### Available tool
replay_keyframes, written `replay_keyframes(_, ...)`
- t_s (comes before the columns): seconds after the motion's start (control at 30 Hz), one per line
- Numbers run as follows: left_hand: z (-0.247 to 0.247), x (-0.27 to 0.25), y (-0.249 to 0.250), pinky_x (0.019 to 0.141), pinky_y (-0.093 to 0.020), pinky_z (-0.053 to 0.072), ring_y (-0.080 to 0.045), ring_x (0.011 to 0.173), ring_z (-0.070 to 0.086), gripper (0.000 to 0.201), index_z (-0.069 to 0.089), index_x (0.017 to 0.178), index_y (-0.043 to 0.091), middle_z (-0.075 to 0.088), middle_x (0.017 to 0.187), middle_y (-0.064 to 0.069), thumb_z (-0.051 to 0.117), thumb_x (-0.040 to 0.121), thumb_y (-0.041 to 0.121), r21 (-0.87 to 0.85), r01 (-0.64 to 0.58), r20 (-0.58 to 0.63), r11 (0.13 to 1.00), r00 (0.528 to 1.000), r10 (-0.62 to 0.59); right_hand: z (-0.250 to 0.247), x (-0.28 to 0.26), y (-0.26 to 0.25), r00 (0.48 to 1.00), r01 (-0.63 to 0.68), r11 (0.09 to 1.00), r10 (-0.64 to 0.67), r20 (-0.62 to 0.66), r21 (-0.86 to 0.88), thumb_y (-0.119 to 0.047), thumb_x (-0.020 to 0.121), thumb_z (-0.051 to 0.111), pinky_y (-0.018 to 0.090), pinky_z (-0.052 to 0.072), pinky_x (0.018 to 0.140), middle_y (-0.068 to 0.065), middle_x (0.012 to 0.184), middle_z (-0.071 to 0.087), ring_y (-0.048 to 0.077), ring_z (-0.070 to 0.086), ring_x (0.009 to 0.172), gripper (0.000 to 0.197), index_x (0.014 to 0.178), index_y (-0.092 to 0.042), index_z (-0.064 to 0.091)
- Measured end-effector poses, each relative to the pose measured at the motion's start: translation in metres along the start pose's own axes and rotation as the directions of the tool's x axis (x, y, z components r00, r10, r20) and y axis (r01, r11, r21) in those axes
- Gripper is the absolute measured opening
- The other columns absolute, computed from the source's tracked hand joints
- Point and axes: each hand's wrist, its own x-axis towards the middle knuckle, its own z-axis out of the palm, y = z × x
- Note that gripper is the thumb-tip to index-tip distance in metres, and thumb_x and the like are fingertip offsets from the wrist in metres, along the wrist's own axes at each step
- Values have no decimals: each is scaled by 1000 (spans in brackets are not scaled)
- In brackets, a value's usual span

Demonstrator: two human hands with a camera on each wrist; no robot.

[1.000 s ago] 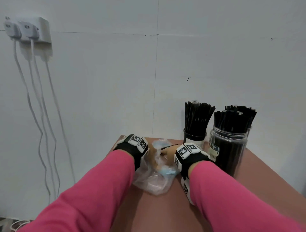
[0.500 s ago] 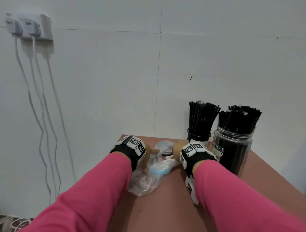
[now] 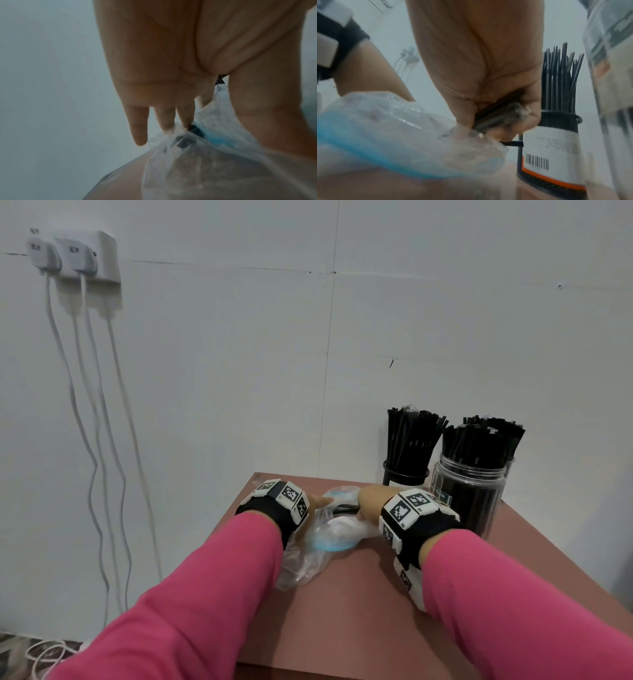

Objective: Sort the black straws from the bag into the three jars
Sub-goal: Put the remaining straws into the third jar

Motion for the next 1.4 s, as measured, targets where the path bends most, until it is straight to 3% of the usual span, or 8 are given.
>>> replay_keyframes(0.13, 0, -27, 6, 108, -45, 36, -34, 136, 38, 67, 17, 143, 59, 29, 156, -10, 52, 92, 34, -15, 25, -78, 1000, 997, -26, -17, -30, 12, 998, -33, 991, 24, -66, -133, -12, 101, 39, 32, 37, 73, 1, 107, 64, 22, 54, 91, 30, 117, -7, 63)
replay_keyframes(0.27, 3, -37, 10, 109, -43, 35, -34, 135, 41, 75, 6, 138, 66, 31, 154, -11, 51, 95, 25, -63, 5, -101, 998, 995, -11, -44, -61, 31, 992, -93, 967, 71, -100, -239, -14, 98, 44, 32, 39, 69, -4, 68, 42, 17, 46, 64, 16, 94, -13, 60)
replay_keyframes(0.4, -3, -32, 19, 98, -46, 46, -34, 131, 45, 126, -12, 131, 72, 31, 155, -9, 72, 70, 1, -91, -103, -78, 990, 992, 96, -63, -73, 40, 982, -140, 956, 100, -161, -257, -13, 97, 46, 28, 36, 53, -4, 68, 45, 12, 41, 56, 25, 72, -12, 51)
replay_keyframes(0.63, -12, -33, 28, 103, -33, 40, -27, 130, 46, 93, 31, 149, 19, 47, 144, -6, 78, 72, -1, -156, -103, -72, 982, 993, 93, -61, -83, 35, 987, -85, 964, 46, -156, -251, -13, 97, 46, 25, 34, 49, -3, 67, 44, 15, 47, 61, 18, 84, -11, 58)
replay_keyframes(0.8, 6, -15, -5, 110, -43, 37, -26, 139, 35, 126, 10, 152, 35, 36, 153, -1, 87, 57, 8, -147, -58, -9, 987, 998, 57, -21, -72, 19, 996, -26, 981, 9, -86, -191, -8, 98, 42, 31, 42, 71, 0, 86, 56, 22, 51, 82, 22, 107, -6, 62)
replay_keyframes(0.9, 4, -34, -13, 114, -36, 30, -22, 144, 27, 119, -1, 154, 21, 33, 154, -4, 77, 70, -9, -216, -84, 65, 973, 993, 100, -2, -63, 12, 998, -50, 990, 44, -42, -135, -10, 100, 42, 31, 43, 79, 7, 123, 61, 23, 59, 105, 30, 126, -4, 55)
replay_keyframes(1.0, 5, -40, -17, 114, -32, 29, -19, 144, 24, 112, -4, 153, 14, 29, 155, -7, 69, 74, -18, -278, -106, 130, 955, 981, 146, 14, -52, 6, 994, -73, 993, 65, -85, -97, -8, 100, 41, 35, 45, 93, 10, 132, 56, 27, 55, 121, 32, 129, -5, 53)
replay_keyframes(1.4, 12, -30, -20, 114, -42, 31, -21, 143, 29, 108, 12, 154, 21, 38, 152, -1, 77, 72, -7, -264, -89, 115, 960, 986, 123, 21, -44, 4, 993, -71, 995, 63, -102, -71, -6, 96, 45, 32, 44, 71, 5, 111, 67, 24, 64, 102, 22, 107, -8, 64)
